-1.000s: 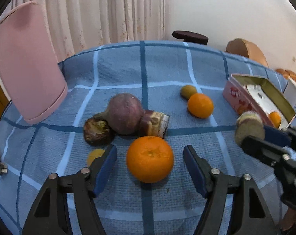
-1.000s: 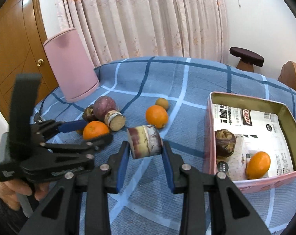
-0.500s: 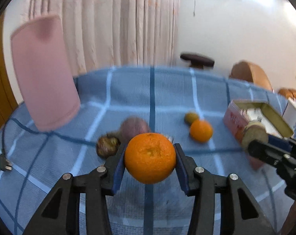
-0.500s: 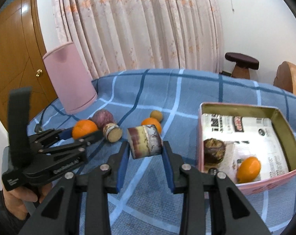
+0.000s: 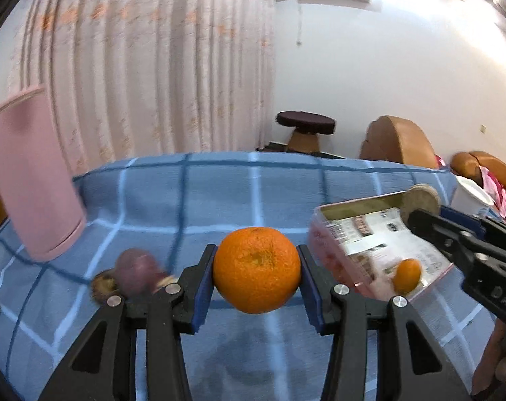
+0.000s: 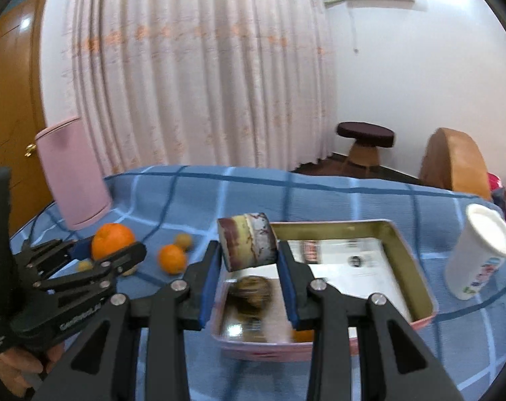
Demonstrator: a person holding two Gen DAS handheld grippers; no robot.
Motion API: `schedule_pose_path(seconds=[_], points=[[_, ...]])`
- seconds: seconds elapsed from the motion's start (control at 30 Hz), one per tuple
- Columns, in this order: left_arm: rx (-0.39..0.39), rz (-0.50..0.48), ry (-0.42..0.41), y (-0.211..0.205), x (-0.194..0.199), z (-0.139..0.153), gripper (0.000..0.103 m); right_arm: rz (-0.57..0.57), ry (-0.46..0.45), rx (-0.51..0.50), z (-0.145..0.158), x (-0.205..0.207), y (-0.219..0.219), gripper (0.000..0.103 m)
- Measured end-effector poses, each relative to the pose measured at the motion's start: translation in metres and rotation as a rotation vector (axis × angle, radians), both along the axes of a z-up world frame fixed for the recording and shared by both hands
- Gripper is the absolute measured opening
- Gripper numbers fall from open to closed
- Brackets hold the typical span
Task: Organize fruits
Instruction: 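Release the slice into the tin with the right tool while the left tool carries the orange over it, then open the left tool to drop the large orange into the tin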
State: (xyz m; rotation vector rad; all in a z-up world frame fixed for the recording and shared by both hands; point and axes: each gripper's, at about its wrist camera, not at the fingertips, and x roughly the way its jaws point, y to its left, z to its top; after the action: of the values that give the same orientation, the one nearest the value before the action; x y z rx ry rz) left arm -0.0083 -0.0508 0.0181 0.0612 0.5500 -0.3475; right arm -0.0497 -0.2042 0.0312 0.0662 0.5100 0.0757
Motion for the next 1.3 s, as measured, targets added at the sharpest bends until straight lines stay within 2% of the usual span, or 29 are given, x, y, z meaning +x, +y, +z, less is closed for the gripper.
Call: schedule_pose_path(seconds=[0.23,0.5,0.83,1.17,1.2,1.23,1.27,1.3], points=[[0.016,-0.099,-0.001,-0.059,0.004,0.005,0.048,-0.111,0.038,0.021,-0.009,0.005,-0.054,0.037],[0.067,-0.147,0.030,-0.117,0.011,-0.003,0.048,-0.156,0.104,0.073,-0.022,0.012,-0.090,0.037],[0.141,-0.129,0.048,-0.133,0.021,-0.021,0.048,-0.171,0.151,0.103,-0.032,0.016,-0.109,0.037],[0.210,-0.085,0.055,-0.134,0.025,-0.033,0.050,-0.114,0.185,0.146,-0.042,0.026,-0.105,0.037],[0.208,-0.089,0.047,-0.134,0.023,-0.032,0.053,-0.107,0.178,0.158,-0.041,0.026,-0.105,0.044],[0.208,-0.091,0.037,-0.134,0.021,-0.030,0.062,-0.100,0.171,0.166,-0.040,0.025,-0.105,0.058],[0.212,-0.089,0.015,-0.135,0.017,-0.028,0.072,-0.102,0.159,0.167,-0.038,0.022,-0.105,0.066],[0.214,-0.083,-0.005,-0.135,0.015,-0.026,0.074,-0.108,0.143,0.164,-0.036,0.020,-0.104,0.072]])
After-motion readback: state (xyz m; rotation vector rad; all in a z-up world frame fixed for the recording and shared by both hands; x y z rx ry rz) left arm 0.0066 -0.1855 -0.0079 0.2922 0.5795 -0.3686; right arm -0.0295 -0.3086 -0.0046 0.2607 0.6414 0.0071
